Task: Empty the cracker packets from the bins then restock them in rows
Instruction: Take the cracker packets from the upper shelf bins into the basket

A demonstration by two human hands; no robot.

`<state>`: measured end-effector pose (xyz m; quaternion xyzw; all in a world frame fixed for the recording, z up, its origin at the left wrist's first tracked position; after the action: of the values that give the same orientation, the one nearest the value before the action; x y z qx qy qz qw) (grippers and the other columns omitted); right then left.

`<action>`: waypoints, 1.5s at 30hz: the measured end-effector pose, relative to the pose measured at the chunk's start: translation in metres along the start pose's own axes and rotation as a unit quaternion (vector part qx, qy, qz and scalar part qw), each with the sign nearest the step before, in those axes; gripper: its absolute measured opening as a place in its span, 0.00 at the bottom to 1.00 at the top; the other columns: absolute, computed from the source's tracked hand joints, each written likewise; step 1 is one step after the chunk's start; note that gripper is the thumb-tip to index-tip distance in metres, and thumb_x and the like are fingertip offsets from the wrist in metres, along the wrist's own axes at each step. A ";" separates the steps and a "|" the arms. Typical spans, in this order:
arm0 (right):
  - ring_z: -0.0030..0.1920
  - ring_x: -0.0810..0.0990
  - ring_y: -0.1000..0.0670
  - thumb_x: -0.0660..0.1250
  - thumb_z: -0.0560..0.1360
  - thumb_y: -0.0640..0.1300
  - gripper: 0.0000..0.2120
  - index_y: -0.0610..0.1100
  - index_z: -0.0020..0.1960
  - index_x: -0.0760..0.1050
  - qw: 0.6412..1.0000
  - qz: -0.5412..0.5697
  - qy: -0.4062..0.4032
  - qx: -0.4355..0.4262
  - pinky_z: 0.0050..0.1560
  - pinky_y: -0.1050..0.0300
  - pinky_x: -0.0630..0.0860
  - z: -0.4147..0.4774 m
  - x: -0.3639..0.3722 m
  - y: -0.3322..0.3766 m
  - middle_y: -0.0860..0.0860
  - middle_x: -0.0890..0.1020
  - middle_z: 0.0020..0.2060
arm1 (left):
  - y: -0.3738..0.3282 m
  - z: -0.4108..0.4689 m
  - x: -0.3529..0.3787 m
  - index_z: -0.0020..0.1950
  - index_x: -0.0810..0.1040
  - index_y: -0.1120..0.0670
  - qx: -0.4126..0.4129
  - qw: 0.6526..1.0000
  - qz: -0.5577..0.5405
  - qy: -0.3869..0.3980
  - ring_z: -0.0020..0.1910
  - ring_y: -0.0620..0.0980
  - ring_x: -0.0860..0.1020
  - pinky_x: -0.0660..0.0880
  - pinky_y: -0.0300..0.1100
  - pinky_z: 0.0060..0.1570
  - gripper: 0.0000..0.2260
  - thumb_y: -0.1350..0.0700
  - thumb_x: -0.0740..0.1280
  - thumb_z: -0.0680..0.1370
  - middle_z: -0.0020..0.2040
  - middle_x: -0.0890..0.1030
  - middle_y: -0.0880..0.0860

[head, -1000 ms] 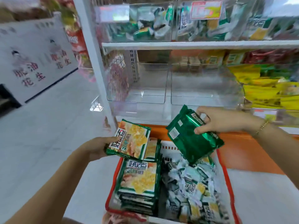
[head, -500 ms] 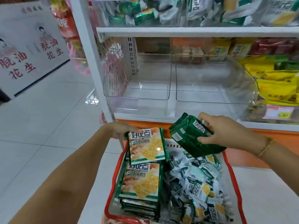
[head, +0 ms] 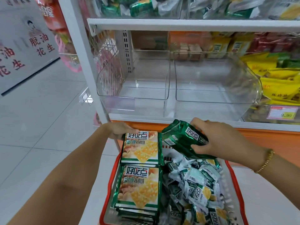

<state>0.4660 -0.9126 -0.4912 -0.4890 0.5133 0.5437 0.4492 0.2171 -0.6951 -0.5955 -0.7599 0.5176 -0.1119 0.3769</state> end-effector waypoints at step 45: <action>0.50 0.83 0.49 0.69 0.73 0.37 0.21 0.50 0.64 0.74 0.690 0.707 0.058 0.145 0.52 0.51 0.79 -0.004 0.066 0.108 0.47 0.83 0.50 | 0.054 -0.171 0.155 0.51 0.78 0.61 0.117 0.791 -0.566 -0.200 0.40 0.54 0.83 0.81 0.44 0.40 0.11 0.55 0.68 0.73 0.44 0.82 0.57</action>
<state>0.3515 -0.9249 -0.5443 0.0589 0.8050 0.5895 -0.0330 0.1516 -0.9178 -0.5486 -0.8723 -0.1086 -0.2109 0.4275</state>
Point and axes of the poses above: each hand's wrist, its own z-axis towards the middle knuckle, its own x-axis out of the palm, y = z × x, the point moved 1 cm from there along z, towards the middle knuckle
